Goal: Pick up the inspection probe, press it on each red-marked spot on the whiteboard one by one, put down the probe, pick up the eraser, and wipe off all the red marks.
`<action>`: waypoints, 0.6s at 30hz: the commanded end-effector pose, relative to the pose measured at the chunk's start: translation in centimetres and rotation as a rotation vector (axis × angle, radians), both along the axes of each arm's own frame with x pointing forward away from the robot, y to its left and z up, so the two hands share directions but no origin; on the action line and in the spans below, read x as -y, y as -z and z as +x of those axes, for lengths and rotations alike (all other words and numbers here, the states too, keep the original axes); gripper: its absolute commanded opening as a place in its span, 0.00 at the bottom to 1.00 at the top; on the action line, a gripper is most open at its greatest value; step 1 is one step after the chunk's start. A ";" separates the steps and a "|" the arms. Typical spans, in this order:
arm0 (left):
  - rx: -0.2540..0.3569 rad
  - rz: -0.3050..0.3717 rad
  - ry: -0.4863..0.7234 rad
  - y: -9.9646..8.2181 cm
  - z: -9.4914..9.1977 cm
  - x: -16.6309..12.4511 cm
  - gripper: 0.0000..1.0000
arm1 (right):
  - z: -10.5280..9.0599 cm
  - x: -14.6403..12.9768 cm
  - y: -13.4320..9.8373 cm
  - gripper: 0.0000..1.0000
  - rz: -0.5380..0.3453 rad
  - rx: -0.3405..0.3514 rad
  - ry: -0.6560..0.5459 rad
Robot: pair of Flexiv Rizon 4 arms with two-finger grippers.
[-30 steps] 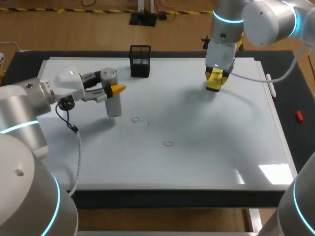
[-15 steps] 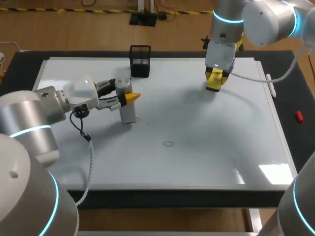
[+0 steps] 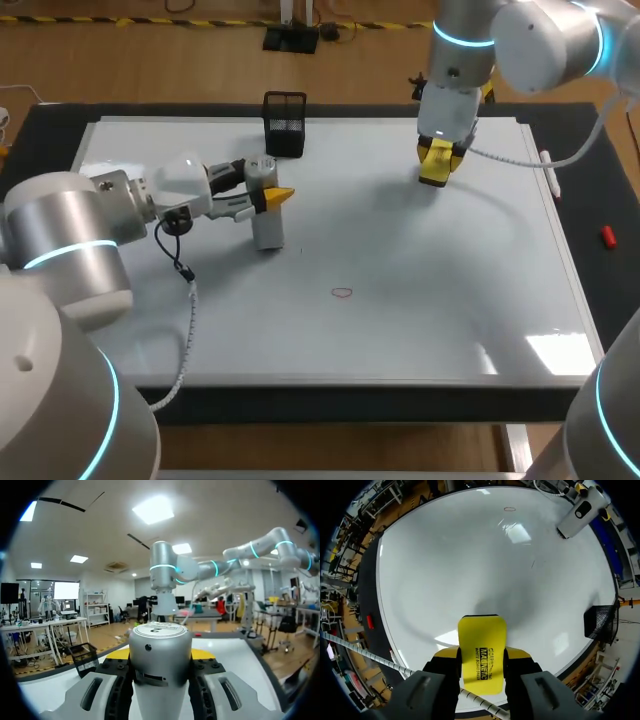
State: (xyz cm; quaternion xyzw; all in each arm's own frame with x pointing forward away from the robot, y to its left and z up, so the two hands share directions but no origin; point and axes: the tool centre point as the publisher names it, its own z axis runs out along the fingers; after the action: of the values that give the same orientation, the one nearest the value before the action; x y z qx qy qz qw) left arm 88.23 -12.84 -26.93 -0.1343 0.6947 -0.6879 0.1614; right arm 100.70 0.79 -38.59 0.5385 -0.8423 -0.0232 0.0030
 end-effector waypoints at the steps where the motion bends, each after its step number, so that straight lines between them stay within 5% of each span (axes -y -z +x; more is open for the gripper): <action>1: 0.003 0.000 0.001 0.2 0.3 0.6 0.00 | 0.1 0.1 -0.1 0.00 -0.003 -0.001 -0.002; 18: -0.012 0.017 0.001 1.4 0.5 0.8 0.00 | 0.1 0.1 -0.1 0.00 -0.003 -0.001 -0.002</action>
State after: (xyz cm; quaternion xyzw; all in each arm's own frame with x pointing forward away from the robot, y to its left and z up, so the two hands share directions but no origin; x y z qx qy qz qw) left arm 88.60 -13.58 -27.85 -0.1356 0.7018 -0.6814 0.1573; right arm 100.70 0.79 -38.59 0.5385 -0.8423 -0.0231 0.0030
